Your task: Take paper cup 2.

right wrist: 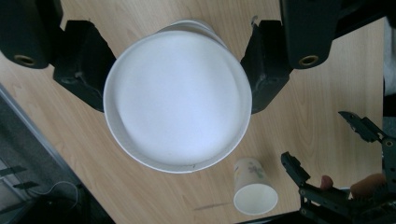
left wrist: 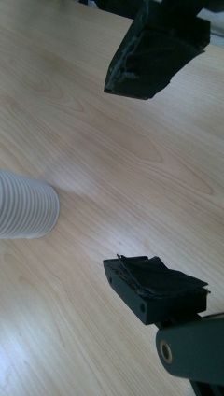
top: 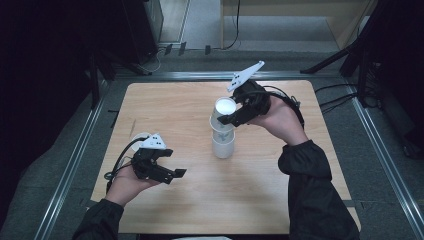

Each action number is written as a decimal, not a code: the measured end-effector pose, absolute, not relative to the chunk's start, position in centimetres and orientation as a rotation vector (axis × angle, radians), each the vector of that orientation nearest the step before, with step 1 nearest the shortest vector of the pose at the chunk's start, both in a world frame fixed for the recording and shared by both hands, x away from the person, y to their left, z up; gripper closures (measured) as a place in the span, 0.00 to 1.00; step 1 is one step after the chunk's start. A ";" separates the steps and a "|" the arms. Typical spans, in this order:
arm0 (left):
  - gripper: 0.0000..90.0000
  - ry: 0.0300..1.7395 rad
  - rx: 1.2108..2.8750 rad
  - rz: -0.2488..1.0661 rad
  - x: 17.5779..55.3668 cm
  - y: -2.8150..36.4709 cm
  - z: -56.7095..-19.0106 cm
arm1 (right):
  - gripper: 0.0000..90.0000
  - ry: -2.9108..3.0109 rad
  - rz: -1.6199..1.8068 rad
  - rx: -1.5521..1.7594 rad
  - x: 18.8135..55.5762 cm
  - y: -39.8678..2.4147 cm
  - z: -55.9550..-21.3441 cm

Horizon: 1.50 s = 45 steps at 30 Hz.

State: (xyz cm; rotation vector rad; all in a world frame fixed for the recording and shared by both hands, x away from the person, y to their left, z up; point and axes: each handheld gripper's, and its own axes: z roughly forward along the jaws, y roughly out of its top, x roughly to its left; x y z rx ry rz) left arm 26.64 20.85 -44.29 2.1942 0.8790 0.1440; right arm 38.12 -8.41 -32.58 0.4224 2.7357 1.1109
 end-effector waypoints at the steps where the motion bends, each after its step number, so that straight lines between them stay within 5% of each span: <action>1: 0.15 0.879 2.195 0.141 26.6 20.8 -44.3 | 0.36 2.729 1.117 0.424 38.0 -8.5 -32.3; 24: 0.15 0.676 2.231 0.070 29.6 17.0 -43.9 | 0.37 2.736 1.184 0.480 33.0 -13.4 -31.7; 45: 0.15 0.569 2.219 -0.027 30.5 15.3 -44.7 | 0.37 2.863 1.206 0.409 31.0 -12.6 -39.9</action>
